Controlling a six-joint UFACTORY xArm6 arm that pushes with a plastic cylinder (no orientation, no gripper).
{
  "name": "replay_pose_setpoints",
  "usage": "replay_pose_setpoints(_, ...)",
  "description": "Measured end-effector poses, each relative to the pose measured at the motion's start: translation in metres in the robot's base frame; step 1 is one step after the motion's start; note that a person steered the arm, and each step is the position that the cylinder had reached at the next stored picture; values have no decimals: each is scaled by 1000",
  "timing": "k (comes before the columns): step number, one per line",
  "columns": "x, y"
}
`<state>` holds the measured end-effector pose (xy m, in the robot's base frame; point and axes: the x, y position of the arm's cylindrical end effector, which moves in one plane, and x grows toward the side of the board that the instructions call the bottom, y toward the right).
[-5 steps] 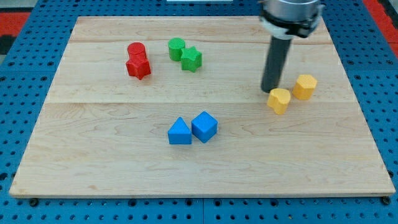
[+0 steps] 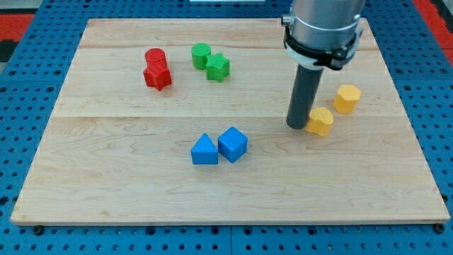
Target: Move the yellow heart into the yellow hexagon
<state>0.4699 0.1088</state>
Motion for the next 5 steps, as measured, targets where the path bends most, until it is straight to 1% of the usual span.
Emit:
replay_pose_setpoints(1,9,0)
replay_pose_setpoints(3,-7,26)
replay_pose_setpoints(5,24,43)
